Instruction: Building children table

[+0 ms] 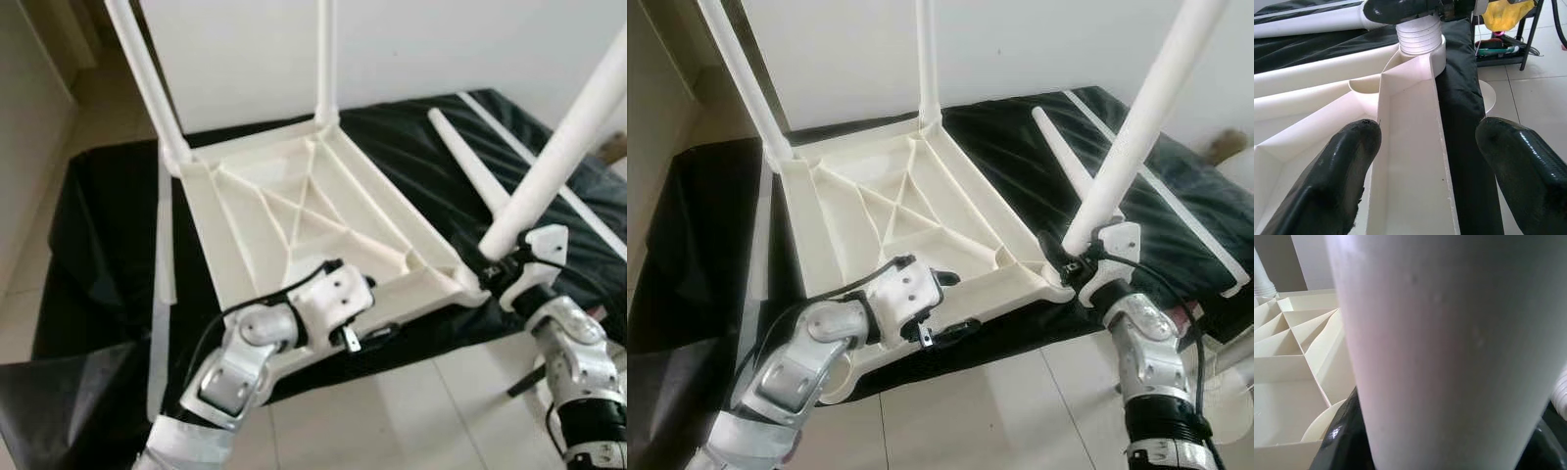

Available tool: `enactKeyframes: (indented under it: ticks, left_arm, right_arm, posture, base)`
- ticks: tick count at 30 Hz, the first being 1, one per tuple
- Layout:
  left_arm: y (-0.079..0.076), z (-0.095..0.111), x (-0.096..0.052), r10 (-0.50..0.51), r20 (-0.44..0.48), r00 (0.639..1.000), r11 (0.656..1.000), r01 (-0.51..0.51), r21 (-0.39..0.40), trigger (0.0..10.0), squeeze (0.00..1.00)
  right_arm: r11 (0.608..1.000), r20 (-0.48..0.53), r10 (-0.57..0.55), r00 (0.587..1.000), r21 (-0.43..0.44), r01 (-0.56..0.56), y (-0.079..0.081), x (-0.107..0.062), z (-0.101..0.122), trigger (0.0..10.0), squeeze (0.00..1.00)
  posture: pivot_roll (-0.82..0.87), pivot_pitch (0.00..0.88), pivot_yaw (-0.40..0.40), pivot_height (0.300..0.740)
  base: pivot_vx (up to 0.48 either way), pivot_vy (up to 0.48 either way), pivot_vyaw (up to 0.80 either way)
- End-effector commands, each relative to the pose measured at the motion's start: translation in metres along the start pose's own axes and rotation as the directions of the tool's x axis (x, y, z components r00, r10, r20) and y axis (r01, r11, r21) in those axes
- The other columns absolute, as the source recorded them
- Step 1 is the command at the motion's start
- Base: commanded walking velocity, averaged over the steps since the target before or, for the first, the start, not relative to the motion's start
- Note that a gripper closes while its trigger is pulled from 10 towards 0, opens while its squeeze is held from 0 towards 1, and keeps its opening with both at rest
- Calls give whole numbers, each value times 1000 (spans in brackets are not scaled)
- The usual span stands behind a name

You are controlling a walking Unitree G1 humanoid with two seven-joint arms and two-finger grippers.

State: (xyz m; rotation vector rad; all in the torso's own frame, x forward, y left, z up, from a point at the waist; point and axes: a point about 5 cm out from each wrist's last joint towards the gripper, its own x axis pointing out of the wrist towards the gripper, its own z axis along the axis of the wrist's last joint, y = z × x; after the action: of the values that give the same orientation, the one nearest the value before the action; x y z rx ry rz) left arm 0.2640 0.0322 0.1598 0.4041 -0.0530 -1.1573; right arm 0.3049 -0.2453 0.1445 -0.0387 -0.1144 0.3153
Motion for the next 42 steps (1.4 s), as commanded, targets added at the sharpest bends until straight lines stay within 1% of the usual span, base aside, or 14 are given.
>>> enactKeyframes:
  ticks: [1,13,15,16,18,19,23,25,27,29,31,33,36,42]
  left_arm:
    - [8,-2,-2,161,-1,987,987,-161,0,10000,0]
    - [2,-3,-2,140,1,990,990,-140,-8,10000,0]
    - [2,-2,-1,135,4,991,991,-135,-9,10000,0]
    - [2,-2,-1,135,4,991,991,-135,-9,10000,0]
    - [3,-2,-1,134,4,991,991,-134,-9,10000,0]
    - [3,-2,-1,134,4,991,991,-134,-9,10000,0]
    - [2,-3,-1,130,4,992,991,-129,-14,10000,0]
    - [3,-3,-2,129,4,992,992,-129,-12,10000,0]
    - [5,-3,-2,136,2,991,991,-136,-9,10000,0]
    - [5,-3,-2,136,2,991,991,-136,-9,10000,0]
    - [8,-3,-2,149,3,989,989,-149,-11,10000,0]
    - [10,-2,-1,155,5,988,988,-155,-10,10000,0]
    - [9,-2,0,156,6,988,988,-156,-8,10000,0]
    - [8,-2,1,161,7,987,987,-161,-7,10000,0]
  right_arm:
    - [999,-72,5,997,54,-1,9,-2,-18,10000,0]
    - [992,-88,-119,989,37,123,18,2,-19,10000,0]
    - [970,-112,-222,969,79,232,22,6,-20,10000,0]
    - [970,-112,-222,969,79,232,22,6,-20,10000,0]
    - [943,-136,-299,944,110,315,21,8,-22,10000,0]
    - [943,-136,-299,944,110,315,21,8,-22,10000,0]
    - [892,-160,-427,890,89,443,33,11,-23,10000,0]
    - [885,-161,-441,883,84,458,36,11,-24,10000,0]
    - [859,-163,-482,861,107,501,47,11,-25,10000,0]
    - [859,-163,-482,861,107,501,47,11,-25,10000,0]
    - [810,-177,-540,823,157,565,64,12,-26,10000,0]
    - [778,-192,-567,801,197,597,77,15,-26,10000,0]
    - [763,-198,-576,793,217,609,84,19,-25,10000,0]
    - [738,-189,-605,774,231,633,88,23,-21,10000,0]
  posture:
    - [-21,45,22,740]
    - [-36,52,29,740]
    - [-39,53,28,740]
    - [-39,53,28,740]
    - [-42,57,29,740]
    - [-42,57,29,740]
    - [-44,64,23,740]
    - [-44,64,21,740]
    - [-42,65,17,740]
    - [-42,65,17,740]
    - [-41,66,14,740]
    - [-41,66,12,740]
    - [-40,63,6,740]
    - [-40,59,0,740]
  base:
    - [0,0,0]
    - [0,0,0]
    - [0,0,0]
    - [0,0,0]
    - [0,0,0]
    - [0,0,0]
    - [0,0,0]
    - [0,0,0]
    - [0,0,0]
    - [0,0,0]
    - [0,0,0]
    - [0,0,0]
    - [0,0,0]
    - [0,0,0]
